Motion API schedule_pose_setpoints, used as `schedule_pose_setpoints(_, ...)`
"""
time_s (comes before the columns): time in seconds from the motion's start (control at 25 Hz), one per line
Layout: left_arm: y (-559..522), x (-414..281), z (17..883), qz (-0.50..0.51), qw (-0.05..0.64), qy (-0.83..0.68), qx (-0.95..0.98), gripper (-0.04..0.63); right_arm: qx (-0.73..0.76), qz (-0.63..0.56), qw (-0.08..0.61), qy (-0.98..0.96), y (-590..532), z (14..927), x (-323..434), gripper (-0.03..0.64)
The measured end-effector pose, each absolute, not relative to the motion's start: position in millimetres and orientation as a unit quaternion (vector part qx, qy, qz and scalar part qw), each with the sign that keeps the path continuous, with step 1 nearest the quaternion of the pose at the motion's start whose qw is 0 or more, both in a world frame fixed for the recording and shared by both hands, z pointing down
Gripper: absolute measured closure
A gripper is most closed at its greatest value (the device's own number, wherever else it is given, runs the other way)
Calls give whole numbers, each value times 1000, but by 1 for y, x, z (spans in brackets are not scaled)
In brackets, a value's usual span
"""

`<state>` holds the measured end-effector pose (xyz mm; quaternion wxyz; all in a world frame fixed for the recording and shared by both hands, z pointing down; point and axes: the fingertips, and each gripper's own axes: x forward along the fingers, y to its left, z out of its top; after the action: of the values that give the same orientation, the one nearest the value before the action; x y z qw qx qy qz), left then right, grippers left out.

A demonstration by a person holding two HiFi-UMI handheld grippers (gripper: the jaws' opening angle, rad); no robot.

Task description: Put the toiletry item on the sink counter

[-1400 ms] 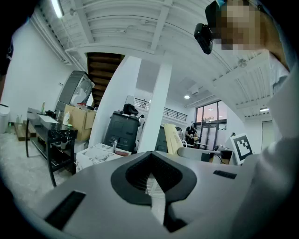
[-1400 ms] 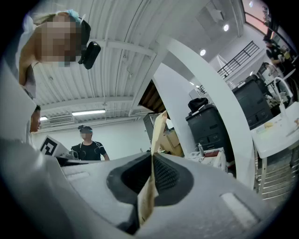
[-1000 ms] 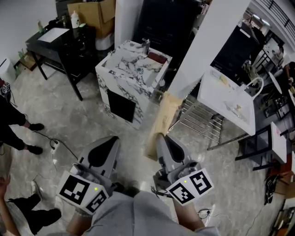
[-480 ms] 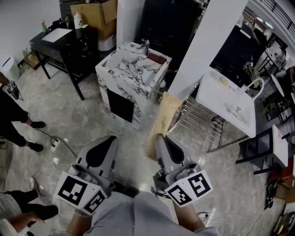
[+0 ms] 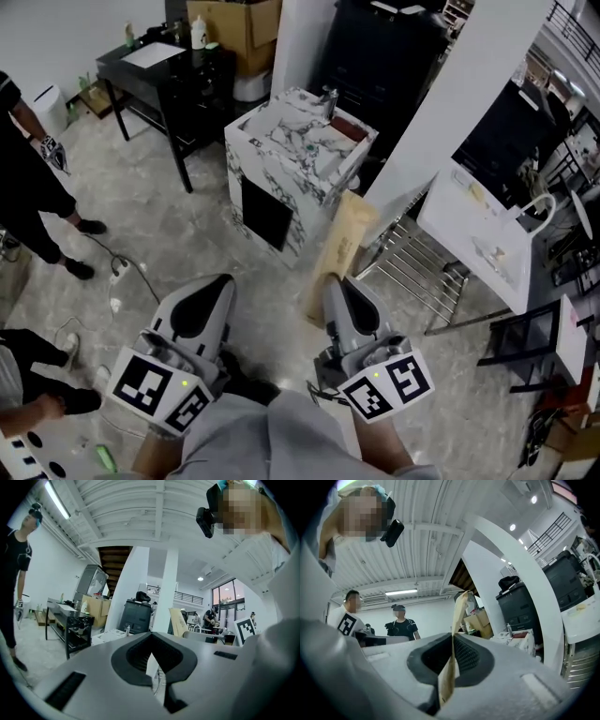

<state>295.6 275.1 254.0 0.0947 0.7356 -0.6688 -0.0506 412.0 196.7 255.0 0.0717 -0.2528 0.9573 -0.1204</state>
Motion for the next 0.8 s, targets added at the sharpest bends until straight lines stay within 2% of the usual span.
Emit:
schedule_pose_setpoints(0.36,292,242,263,-59,96,-709,696,591,-204,-127,59,969,195,261,350,614)
schedule_pose_setpoints(0.8,299,131,262,-60,103,-730,672,591,-182,-89,40,979,195,254,237,614)
